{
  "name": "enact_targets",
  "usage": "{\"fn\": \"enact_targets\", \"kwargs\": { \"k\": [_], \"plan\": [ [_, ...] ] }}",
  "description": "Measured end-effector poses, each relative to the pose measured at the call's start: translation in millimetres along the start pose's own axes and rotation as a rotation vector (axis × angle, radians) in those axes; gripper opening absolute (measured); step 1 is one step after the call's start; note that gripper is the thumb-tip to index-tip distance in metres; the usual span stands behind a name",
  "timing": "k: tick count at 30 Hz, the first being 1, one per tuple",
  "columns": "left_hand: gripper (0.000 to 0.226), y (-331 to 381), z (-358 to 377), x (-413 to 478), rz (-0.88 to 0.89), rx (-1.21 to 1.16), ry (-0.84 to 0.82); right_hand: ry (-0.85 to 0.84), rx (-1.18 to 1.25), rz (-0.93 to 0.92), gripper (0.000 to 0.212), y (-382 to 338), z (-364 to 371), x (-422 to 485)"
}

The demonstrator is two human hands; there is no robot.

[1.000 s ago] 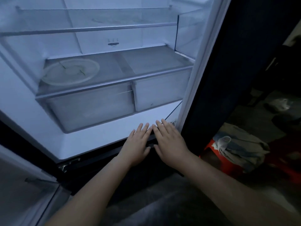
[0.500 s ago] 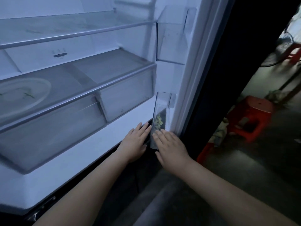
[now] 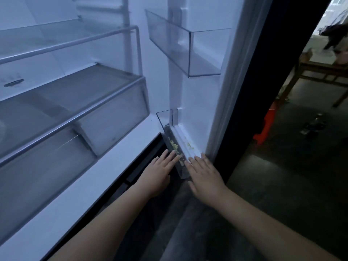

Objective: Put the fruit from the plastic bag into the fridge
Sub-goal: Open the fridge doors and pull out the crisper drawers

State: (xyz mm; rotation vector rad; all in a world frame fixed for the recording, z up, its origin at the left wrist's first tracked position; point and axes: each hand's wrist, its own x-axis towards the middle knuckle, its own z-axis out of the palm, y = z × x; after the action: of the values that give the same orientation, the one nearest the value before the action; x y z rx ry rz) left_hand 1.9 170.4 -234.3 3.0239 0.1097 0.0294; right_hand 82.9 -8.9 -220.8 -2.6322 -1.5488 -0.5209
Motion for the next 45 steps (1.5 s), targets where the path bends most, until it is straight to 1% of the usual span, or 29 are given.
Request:
{"fn": "enact_targets", "kwargs": {
  "k": [5,9,12,16,18,20,23,27,34,37,41,45],
  "plan": [
    [0.070,24.1,-1.0,17.6,0.046,-0.009,0.025,0.002,0.017,0.090,0.065,14.9,11.1,-12.0],
    [0.068,41.0,-3.0,33.0,0.085,-0.008,0.036,0.020,0.059,0.206,0.046,32.2,21.2,-14.6],
    [0.070,52.3,0.0,45.7,0.095,0.003,0.018,0.011,0.073,0.272,0.049,44.0,26.0,-16.0],
    [0.071,68.3,1.3,65.5,0.118,0.040,0.000,0.089,0.038,0.340,0.040,64.6,36.0,-18.1],
    [0.071,76.6,2.6,76.5,0.129,0.053,-0.011,0.093,0.044,0.387,0.040,78.1,39.7,-17.4],
    [0.071,84.8,7.0,88.9,0.135,0.065,-0.008,0.091,0.059,0.417,0.035,93.6,45.4,-16.8],
    [0.073,97.7,9.5,107.9,0.134,0.093,-0.007,0.042,0.101,0.444,0.048,118.5,49.0,-15.8],
    [0.075,115.2,3.4,132.5,0.135,0.142,-0.002,0.024,0.108,0.421,0.051,154.0,53.6,-14.5],
    [0.075,136.4,3.7,176.7,0.156,0.124,0.016,0.013,0.167,0.325,0.051,217.6,71.6,-10.2],
    [0.074,144.9,2.0,195.3,0.126,0.149,0.003,-0.003,0.161,0.273,0.053,241.5,73.3,-4.5],
    [0.074,157.9,0.8,220.7,0.088,0.155,-0.020,-0.028,0.200,0.258,0.053,273.1,80.9,4.4],
    [0.073,167.7,2.3,243.2,0.055,0.159,-0.010,-0.017,0.211,0.219,0.052,299.1,85.0,14.6]
  ]
}}
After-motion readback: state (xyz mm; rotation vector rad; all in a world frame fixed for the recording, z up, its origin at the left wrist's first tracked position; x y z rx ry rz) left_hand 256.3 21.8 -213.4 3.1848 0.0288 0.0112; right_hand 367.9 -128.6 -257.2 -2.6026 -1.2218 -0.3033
